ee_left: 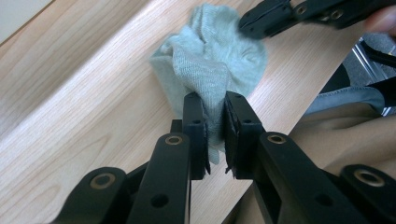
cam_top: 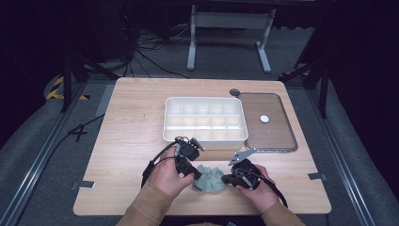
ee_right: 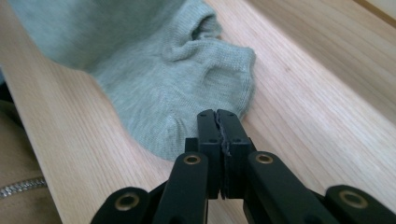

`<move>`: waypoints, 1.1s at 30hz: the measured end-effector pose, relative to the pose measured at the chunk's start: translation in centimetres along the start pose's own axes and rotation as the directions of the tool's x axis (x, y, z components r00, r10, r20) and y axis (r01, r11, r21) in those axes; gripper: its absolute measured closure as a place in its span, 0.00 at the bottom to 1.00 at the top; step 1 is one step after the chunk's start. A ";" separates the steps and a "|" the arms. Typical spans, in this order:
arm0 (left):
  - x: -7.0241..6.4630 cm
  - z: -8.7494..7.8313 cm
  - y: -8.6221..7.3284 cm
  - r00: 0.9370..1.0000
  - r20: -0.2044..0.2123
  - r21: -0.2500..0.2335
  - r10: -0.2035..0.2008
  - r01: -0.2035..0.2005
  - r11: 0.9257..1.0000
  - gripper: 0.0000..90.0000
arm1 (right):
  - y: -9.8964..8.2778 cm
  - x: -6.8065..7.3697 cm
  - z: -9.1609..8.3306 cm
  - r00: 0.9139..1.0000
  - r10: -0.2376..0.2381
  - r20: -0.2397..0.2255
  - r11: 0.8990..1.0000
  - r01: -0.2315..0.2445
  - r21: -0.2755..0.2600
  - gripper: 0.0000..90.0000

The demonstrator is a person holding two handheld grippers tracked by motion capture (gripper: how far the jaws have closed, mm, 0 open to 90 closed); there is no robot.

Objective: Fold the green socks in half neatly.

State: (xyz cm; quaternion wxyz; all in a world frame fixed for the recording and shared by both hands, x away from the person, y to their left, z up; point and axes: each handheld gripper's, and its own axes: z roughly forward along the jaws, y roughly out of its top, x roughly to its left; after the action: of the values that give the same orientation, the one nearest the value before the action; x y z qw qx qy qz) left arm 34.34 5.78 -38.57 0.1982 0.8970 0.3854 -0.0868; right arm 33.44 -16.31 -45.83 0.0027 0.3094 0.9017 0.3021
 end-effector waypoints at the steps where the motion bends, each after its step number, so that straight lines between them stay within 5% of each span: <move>1: -0.1 0.1 0.1 1.000 -0.001 -0.005 0.004 -0.004 1.000 0.89 | 0.0 0.0 0.0 1.000 0.001 -0.003 1.000 -0.001 -0.001 0.99; 8: -0.5 1.3 1.2 0.999 0.037 -0.039 0.020 -0.019 0.999 0.89 | -0.1 -0.3 0.0 0.999 0.002 -0.034 1.000 -0.002 -0.017 0.99; 21: -1.8 4.4 2.9 0.998 0.036 0.021 0.050 -0.051 0.998 0.87 | 0.0 -0.1 0.2 0.999 0.004 -0.049 1.000 -0.005 -0.019 0.99; 25: -1.9 5.4 2.9 0.995 0.075 0.024 0.061 -0.063 0.998 0.80 | 0.0 -0.1 0.2 0.999 0.006 -0.052 1.000 -0.007 -0.020 0.98; 30: -2.0 4.0 2.3 0.990 0.117 -0.031 0.079 -0.075 0.997 0.64 | 0.0 -0.3 -0.4 0.999 0.012 -0.043 1.000 -0.013 -0.025 0.94; 33: -2.0 2.6 1.8 0.989 0.123 -0.081 0.085 -0.075 0.994 0.62 | 0.1 -0.5 -1.5 0.999 0.015 -0.035 0.999 -0.017 -0.045 0.93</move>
State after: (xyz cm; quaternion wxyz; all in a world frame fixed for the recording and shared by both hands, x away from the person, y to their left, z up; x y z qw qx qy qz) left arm 34.25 2.28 -39.84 0.2595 0.8963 0.3388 -0.1205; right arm 33.63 -17.32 -44.69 -0.0085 0.3112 0.8920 0.3277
